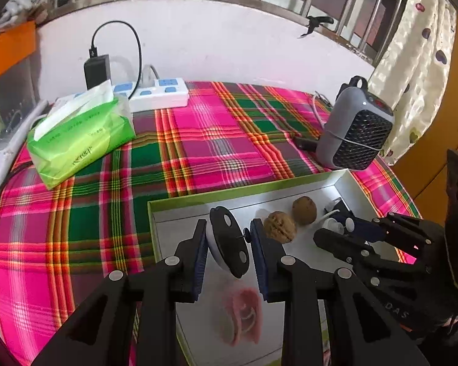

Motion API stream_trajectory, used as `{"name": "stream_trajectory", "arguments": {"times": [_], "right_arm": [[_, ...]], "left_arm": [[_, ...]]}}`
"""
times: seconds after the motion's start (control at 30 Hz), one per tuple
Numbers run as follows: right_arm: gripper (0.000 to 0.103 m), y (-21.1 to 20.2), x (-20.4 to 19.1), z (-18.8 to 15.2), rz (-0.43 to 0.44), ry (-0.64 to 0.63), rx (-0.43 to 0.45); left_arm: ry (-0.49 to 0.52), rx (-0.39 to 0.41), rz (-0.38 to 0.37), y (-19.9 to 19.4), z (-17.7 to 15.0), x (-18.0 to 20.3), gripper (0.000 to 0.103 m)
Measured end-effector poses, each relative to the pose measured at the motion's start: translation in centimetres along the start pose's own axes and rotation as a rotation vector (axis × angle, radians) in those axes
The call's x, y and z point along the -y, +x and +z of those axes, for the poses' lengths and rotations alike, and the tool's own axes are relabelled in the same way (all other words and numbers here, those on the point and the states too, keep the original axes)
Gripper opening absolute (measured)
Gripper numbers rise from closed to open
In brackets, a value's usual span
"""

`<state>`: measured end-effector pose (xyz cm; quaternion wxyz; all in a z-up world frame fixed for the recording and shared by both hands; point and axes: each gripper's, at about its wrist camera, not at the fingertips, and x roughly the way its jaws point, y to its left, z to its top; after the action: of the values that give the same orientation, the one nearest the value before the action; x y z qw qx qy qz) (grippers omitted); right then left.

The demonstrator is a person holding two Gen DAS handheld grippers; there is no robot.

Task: Organize objects
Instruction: 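Open the left tool to release the black dotted device in the box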

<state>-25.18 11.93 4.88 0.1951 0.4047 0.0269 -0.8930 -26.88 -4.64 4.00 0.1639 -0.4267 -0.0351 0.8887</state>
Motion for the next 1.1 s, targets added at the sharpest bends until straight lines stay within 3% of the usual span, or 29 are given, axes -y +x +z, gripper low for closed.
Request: {"name": "stream_trajectory", "arguments": {"times": [1.1], "right_arm": [[0.027,2.1,-0.9,0.1,-0.031,-0.061,-0.031]], "left_arm": [[-0.009,-0.021,0.002,1.6,-0.1,-0.2,0.026]]}}
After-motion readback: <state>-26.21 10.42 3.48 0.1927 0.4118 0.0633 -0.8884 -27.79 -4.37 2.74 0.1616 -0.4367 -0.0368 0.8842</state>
